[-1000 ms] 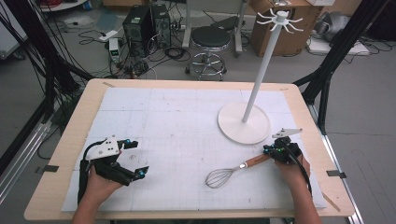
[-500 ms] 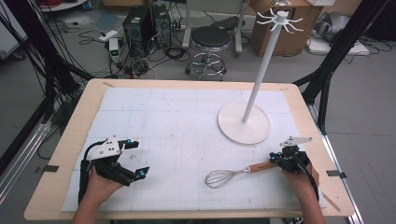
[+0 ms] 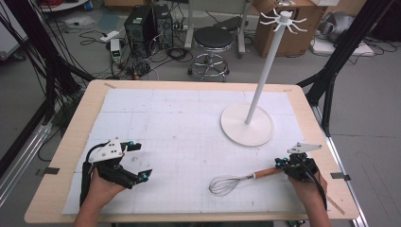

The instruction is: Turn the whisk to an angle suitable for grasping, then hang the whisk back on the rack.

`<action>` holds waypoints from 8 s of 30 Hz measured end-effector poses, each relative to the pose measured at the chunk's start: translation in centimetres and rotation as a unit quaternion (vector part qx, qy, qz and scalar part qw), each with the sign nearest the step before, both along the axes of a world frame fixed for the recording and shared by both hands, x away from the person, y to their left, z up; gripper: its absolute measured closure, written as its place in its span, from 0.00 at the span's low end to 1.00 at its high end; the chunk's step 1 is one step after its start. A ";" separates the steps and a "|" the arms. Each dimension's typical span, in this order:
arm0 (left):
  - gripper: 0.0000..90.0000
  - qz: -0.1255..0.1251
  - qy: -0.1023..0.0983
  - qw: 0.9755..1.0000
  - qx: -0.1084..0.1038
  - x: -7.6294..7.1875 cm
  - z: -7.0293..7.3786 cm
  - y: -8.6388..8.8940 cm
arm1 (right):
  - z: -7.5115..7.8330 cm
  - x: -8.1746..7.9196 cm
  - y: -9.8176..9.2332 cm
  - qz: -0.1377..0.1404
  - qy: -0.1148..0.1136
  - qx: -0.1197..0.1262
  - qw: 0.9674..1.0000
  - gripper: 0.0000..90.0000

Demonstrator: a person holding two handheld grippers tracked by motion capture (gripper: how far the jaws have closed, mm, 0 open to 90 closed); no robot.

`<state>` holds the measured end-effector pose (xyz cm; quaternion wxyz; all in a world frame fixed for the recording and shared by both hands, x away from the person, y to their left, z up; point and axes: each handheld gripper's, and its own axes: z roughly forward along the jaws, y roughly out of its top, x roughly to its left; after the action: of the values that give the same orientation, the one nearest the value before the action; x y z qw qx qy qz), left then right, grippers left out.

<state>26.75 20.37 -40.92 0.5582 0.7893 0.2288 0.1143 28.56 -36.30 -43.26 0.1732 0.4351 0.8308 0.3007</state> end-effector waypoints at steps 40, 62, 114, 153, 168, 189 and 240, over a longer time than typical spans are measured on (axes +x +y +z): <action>0.02 -0.001 -0.013 1.000 -0.003 -0.3 0.6 0.3 | 5.2 -1.7 2.3 0.127 -0.132 0.144 0.972 0.55; 0.02 0.004 -0.014 1.000 -0.006 -0.1 0.6 0.8 | 4.7 -1.2 2.4 0.144 -0.138 0.163 0.966 0.24; 0.02 -0.001 -0.013 1.000 0.002 -0.2 0.7 0.4 | 0.7 2.1 7.6 0.263 0.073 -0.085 0.958 0.62; 0.02 0.002 -0.012 1.000 0.003 -0.3 0.6 0.6 | 0.1 0.0 7.8 0.283 0.045 -0.045 0.957 0.73; 0.02 0.004 -0.014 1.000 0.000 -0.4 0.7 0.6 | 0.4 0.4 11.6 0.325 0.036 -0.073 0.942 0.78; 0.02 0.008 -0.015 1.000 -0.002 -0.5 0.8 1.1 | 0.4 2.0 17.9 0.359 0.042 -0.054 0.931 0.68; 0.02 0.014 -0.018 1.000 -0.006 -0.7 0.9 1.6 | 0.4 1.2 23.9 0.426 -0.002 -0.083 0.901 0.70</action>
<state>26.06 21.99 -40.05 0.5651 0.7805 0.2308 0.1349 29.76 -12.41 -42.84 0.0661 0.0235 0.9583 0.2770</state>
